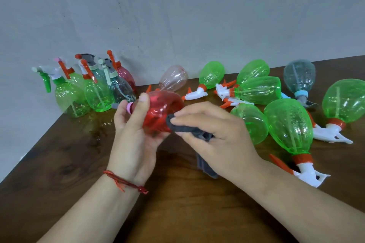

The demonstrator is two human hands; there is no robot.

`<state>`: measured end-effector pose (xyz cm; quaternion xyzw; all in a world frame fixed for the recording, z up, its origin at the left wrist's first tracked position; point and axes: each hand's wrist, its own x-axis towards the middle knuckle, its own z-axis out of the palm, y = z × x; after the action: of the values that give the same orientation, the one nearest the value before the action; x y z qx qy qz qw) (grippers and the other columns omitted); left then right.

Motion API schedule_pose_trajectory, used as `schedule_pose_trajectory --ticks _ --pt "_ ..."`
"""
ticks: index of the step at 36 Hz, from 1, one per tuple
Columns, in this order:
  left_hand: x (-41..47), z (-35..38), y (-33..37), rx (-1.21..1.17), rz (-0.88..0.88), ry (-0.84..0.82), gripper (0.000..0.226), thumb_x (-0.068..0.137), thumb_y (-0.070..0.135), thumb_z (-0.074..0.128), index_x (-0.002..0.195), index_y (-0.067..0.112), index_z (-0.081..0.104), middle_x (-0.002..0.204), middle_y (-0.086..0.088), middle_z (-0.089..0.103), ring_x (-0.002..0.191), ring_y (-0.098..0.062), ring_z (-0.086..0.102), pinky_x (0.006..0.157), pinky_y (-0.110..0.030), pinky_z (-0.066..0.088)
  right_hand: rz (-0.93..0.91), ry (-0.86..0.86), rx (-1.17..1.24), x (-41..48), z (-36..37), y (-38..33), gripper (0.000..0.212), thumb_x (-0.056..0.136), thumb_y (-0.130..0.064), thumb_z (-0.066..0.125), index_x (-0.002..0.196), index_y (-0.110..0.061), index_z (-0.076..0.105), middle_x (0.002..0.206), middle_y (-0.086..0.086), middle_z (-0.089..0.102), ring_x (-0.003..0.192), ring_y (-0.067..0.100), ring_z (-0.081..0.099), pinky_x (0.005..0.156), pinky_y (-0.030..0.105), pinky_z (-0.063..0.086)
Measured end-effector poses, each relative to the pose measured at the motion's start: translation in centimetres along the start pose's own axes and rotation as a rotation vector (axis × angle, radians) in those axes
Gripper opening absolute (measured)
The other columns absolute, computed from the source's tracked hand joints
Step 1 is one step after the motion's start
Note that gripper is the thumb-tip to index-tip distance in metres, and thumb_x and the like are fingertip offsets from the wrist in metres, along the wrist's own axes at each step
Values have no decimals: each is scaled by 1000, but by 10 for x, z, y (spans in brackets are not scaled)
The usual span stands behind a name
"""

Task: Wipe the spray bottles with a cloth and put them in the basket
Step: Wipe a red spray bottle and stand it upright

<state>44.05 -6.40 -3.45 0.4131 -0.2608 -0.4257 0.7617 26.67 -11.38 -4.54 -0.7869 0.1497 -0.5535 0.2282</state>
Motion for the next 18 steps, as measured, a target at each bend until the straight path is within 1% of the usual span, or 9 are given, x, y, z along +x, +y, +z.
schedule_pose_trajectory --ticks 2,3,6,9,12,14,15,17,18 --pt "-2 2 -5 8 -31 -60 86 98 37 79 165 16 29 153 -27 54 130 -43 65 96 -57 57 -22 -27 8 0 1 -2 16 94 -13 76 109 -11 83 114 1 73 105 12 70 87 29 57" --pt "-3 3 -6 14 -43 -91 85 99 36 78 165 16 29 152 -27 54 131 -42 64 96 -56 57 -19 -11 9 0 1 -1 17 94 -15 76 109 -12 83 113 0 72 106 12 69 87 30 57" --pt "-2 1 -7 20 -37 -157 80 104 35 71 166 14 25 152 -24 57 135 -37 63 99 -56 56 53 110 64 3 -3 4 18 91 -11 79 109 -14 83 111 -1 72 106 16 70 87 35 57" --pt "-4 2 -6 -10 -29 -186 82 104 34 70 168 16 23 158 -22 51 140 -39 58 104 -61 54 131 172 75 4 -6 10 20 87 -8 84 107 -13 83 107 1 74 103 21 70 82 38 58" --pt "-3 1 -1 -43 13 -183 71 103 30 68 163 18 31 159 -25 48 138 -38 59 99 -54 57 156 77 72 -2 -2 11 21 85 -8 86 105 -14 84 104 -2 76 99 20 72 80 39 58" --pt "-2 0 2 -36 38 -216 60 104 27 65 157 16 38 159 -27 46 135 -38 60 98 -51 56 199 -9 128 -4 -2 8 23 85 -4 86 105 -14 84 104 -4 76 98 18 72 81 34 58" --pt "-2 0 3 -28 44 -236 57 105 24 62 156 16 38 154 -26 51 132 -38 62 97 -50 57 209 -35 153 -3 -3 7 23 85 -2 85 105 -14 84 105 -4 76 99 17 73 82 33 58" --pt "-2 0 4 7 61 -267 51 105 19 55 154 17 42 139 -17 62 121 -35 67 90 -47 60 209 -34 202 -1 -6 3 23 86 1 84 106 -11 83 106 -3 76 101 17 73 86 30 58" --pt "-2 1 5 16 65 -268 54 104 17 54 157 20 42 136 -13 65 118 -33 69 88 -46 61 204 -8 219 0 -8 1 23 86 1 83 105 -11 83 106 -1 76 102 17 72 87 28 57"
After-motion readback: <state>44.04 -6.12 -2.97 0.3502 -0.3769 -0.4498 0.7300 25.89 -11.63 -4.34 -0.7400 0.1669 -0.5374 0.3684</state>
